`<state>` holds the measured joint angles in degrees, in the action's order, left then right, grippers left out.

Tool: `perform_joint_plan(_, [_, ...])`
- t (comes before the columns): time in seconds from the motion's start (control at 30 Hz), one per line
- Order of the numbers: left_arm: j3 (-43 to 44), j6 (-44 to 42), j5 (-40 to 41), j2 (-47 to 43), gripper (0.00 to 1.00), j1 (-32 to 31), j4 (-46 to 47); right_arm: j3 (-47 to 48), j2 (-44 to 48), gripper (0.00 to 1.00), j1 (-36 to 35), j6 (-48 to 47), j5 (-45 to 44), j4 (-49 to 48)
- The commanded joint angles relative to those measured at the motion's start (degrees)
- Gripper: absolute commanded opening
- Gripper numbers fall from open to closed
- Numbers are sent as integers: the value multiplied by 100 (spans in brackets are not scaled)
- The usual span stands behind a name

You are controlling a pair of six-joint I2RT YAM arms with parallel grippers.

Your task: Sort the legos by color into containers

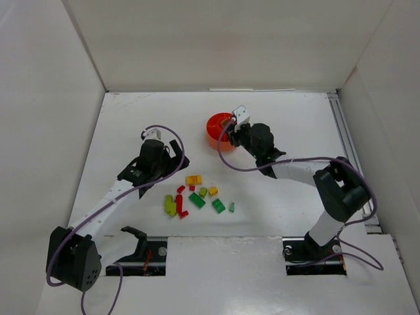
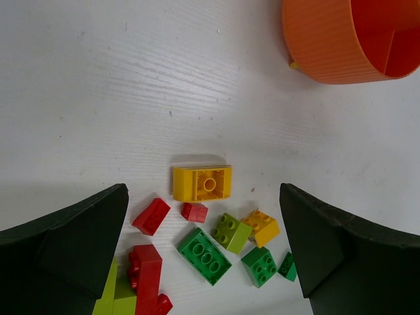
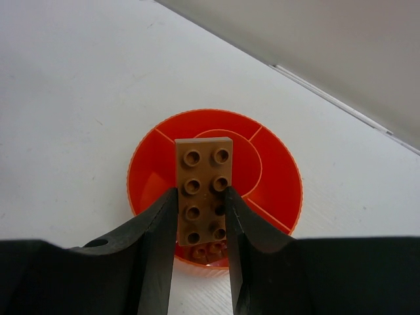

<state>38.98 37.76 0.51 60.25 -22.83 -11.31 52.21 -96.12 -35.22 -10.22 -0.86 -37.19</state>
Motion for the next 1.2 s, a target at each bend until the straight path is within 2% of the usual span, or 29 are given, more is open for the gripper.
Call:
perform_joint_plan(0.0, [118,-84,80,-136,99,-29,191,-70,-12,27,33,169,-89,-719])
perform_joint_plan(0.17, [118,-84,80,-136,99,-29,191,-70,-135,30,138,169,-89,-781])
perform_joint_plan(0.3, [118,-84,80,-136,99,-29,191,-70,-188,35,191,169,-89,-781])
perform_joint_plan(0.53, [118,-84,80,-136,99,-29,191,-70,-311,37,244,169,-37,-956])
perform_joint_plan(0.8, [118,-84,80,-136,99,-29,191,-176,-311,51,244,169,16,-957])
perform_joint_plan(1.0, [118,-84,80,-136,99,-29,191,-176,-311,53,297,169,183,-957])
perform_joint_plan(1.17, [118,-84,20,-84,99,-29,191,-228,119,54,297,169,288,-817])
